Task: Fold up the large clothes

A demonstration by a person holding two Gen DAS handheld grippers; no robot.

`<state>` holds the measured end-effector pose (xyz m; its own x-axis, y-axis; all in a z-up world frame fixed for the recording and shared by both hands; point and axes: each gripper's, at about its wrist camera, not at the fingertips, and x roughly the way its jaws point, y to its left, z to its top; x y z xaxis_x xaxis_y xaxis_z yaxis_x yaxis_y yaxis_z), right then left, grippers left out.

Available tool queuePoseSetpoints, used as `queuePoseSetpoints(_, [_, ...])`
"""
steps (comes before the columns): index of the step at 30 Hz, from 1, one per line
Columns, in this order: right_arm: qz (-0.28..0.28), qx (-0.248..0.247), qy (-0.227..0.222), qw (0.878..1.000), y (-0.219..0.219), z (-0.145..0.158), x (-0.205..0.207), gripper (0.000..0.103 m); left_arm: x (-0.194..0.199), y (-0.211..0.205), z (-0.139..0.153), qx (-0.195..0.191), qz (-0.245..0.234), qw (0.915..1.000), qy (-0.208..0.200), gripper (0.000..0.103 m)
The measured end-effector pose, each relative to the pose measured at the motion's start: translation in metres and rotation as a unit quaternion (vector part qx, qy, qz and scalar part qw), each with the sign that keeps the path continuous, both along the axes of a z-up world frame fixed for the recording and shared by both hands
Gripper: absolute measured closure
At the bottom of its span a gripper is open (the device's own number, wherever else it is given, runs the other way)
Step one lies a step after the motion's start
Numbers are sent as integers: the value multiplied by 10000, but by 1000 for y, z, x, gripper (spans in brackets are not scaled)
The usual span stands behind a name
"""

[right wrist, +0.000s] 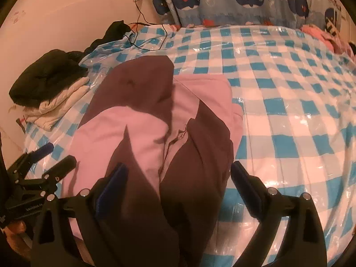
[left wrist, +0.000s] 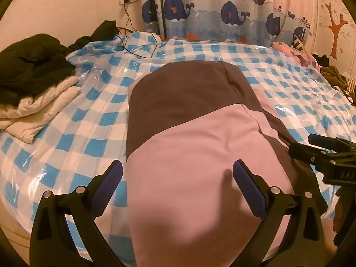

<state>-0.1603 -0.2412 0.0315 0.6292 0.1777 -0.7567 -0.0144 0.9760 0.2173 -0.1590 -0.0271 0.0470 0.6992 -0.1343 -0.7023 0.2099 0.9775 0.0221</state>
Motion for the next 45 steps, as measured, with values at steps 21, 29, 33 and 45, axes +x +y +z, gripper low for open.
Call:
queuePoseSetpoints(21, [3,-146,-136,9998,4,23,-48,8,-61,1,48,433,10,9980,-456,8])
queuePoseSetpoints(29, [28,-137,102,9998,3,8,-50,8,-69,3,58,437,4,9973,-583,8])
queuePoseSetpoints(33, [26,8,224,9997,1,-2,-46,8,-69,6,59,394,3,9975,-583,8])
queuePoseSetpoints(45, [130,178,579,9981,3,-26,-38,8,-59,13,50,211,-30,9993,-321,8])
